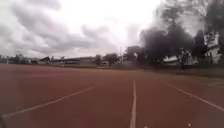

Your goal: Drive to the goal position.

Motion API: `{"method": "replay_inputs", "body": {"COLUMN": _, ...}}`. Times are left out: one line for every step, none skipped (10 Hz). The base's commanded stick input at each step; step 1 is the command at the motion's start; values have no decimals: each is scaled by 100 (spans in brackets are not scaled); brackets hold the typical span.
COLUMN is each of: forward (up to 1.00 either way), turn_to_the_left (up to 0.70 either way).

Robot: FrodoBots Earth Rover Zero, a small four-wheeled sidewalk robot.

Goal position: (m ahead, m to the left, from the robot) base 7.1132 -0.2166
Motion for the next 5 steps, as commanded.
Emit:
{"method": "replay_inputs", "body": {"forward": 70, "turn_to_the_left": 0}}
{"method": "replay_inputs", "body": {"forward": 70, "turn_to_the_left": 0}}
{"method": "replay_inputs", "body": {"forward": 70, "turn_to_the_left": 0}}
{"method": "replay_inputs", "body": {"forward": 70, "turn_to_the_left": 0}}
{"method": "replay_inputs", "body": {"forward": 70, "turn_to_the_left": 0}}
